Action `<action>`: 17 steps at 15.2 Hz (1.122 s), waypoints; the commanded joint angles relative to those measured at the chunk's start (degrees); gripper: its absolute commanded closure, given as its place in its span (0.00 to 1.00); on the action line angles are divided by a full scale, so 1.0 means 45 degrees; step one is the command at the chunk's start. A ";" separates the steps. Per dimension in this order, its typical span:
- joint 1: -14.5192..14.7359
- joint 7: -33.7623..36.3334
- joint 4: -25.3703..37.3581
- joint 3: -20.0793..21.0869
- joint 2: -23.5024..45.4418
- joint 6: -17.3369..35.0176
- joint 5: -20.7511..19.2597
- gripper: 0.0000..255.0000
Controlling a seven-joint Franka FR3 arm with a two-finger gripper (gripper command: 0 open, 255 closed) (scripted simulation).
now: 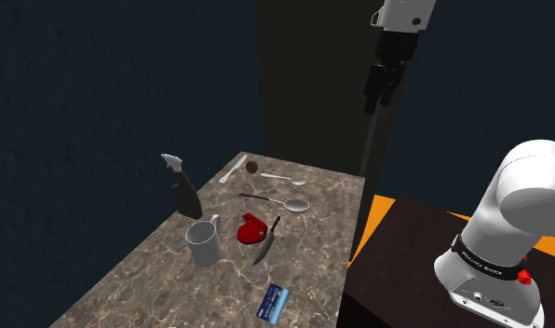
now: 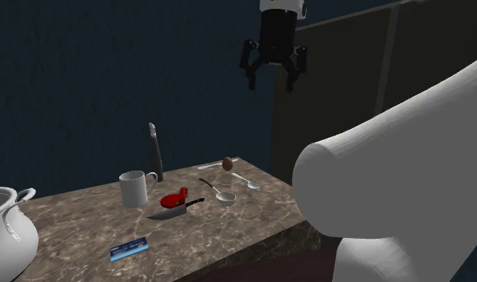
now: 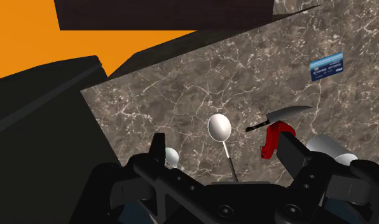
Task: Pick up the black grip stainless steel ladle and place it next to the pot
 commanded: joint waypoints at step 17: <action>0.0614 -0.1505 0.0229 0.0492 0.6914 0.6087 0.0336 0.00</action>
